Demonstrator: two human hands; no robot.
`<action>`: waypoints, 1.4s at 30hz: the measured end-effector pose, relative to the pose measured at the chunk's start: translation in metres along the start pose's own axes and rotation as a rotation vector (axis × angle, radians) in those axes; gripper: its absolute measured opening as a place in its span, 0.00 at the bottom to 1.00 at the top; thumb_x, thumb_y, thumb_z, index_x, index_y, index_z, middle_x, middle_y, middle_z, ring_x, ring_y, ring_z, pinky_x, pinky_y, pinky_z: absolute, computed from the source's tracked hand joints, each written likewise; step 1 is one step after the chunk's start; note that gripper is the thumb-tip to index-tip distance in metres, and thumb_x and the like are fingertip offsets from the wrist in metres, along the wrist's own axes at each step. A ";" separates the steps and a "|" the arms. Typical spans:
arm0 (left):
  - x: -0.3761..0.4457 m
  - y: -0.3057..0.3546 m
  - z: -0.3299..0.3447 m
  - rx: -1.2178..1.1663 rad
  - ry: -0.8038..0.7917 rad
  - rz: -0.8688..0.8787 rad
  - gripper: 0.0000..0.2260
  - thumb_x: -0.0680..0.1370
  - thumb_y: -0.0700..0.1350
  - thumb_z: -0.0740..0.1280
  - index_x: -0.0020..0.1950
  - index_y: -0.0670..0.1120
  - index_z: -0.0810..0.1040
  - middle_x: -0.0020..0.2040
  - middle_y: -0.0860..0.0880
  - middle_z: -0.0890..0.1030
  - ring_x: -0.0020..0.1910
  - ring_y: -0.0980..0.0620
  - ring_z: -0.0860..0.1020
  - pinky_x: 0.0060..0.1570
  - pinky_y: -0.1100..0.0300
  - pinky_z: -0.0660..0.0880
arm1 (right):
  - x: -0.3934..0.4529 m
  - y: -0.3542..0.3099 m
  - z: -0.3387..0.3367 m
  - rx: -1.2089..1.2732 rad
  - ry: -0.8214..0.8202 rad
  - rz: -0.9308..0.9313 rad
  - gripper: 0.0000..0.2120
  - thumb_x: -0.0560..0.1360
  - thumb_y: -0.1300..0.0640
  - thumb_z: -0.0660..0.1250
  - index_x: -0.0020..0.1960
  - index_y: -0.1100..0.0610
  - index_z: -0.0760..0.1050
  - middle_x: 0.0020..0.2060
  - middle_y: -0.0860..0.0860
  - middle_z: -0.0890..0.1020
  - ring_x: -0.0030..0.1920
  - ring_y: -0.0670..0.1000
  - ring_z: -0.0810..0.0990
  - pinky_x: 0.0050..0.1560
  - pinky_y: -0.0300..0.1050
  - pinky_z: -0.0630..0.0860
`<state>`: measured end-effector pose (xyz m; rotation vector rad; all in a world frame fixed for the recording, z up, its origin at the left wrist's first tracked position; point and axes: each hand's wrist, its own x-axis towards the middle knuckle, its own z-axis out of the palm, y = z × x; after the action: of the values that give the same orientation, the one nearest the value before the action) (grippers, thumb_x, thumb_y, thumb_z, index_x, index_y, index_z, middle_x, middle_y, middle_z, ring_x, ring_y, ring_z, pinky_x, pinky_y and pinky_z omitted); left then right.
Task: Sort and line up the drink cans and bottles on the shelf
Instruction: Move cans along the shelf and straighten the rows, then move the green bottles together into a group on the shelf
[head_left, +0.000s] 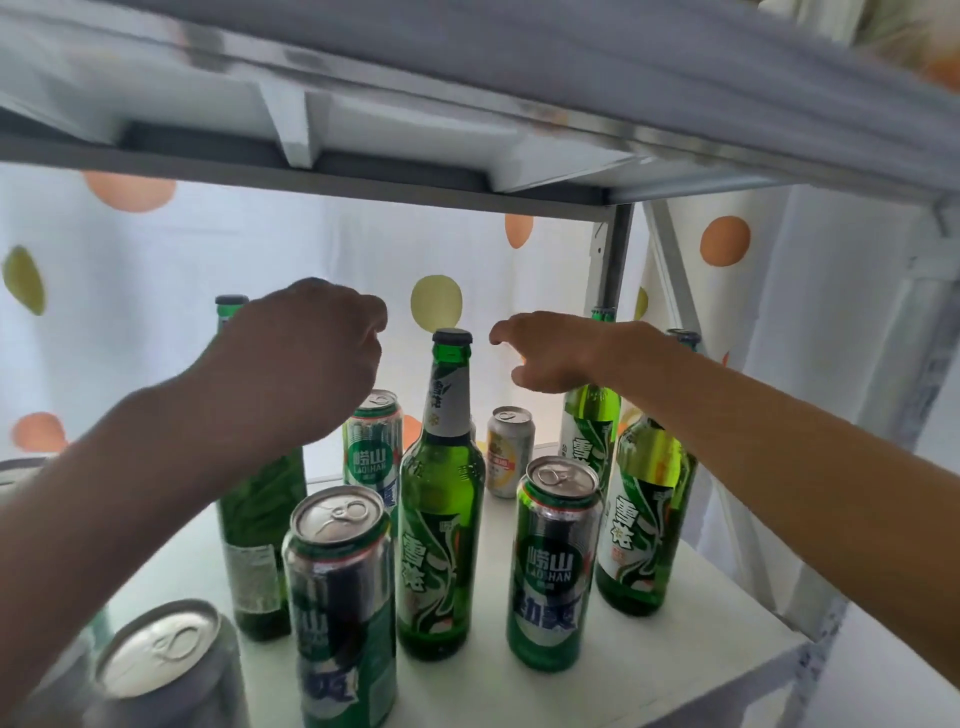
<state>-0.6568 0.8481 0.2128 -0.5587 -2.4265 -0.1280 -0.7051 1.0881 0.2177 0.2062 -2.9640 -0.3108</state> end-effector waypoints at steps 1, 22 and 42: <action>-0.005 0.002 -0.005 -0.027 0.010 -0.013 0.12 0.83 0.45 0.55 0.61 0.46 0.75 0.59 0.45 0.78 0.61 0.42 0.74 0.56 0.53 0.72 | -0.010 -0.002 -0.004 0.031 0.023 0.004 0.27 0.80 0.58 0.62 0.77 0.55 0.60 0.74 0.54 0.68 0.71 0.55 0.69 0.66 0.49 0.68; -0.079 0.065 -0.023 -0.723 0.251 -0.211 0.15 0.75 0.55 0.62 0.61 0.56 0.71 0.60 0.58 0.77 0.60 0.53 0.75 0.55 0.54 0.70 | -0.157 -0.028 0.042 0.528 0.722 -0.005 0.16 0.78 0.60 0.66 0.65 0.55 0.74 0.68 0.50 0.74 0.73 0.48 0.65 0.75 0.45 0.59; -0.108 0.147 0.108 -0.924 0.382 -0.590 0.37 0.77 0.41 0.65 0.78 0.55 0.46 0.79 0.52 0.53 0.77 0.53 0.53 0.74 0.58 0.52 | -0.158 -0.027 0.161 1.286 0.956 0.452 0.38 0.75 0.45 0.72 0.76 0.53 0.56 0.72 0.51 0.66 0.70 0.49 0.68 0.57 0.25 0.66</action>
<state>-0.5800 0.9662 0.0550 -0.1330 -1.9705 -1.4943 -0.5742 1.1173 0.0350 -0.1591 -1.7430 1.3326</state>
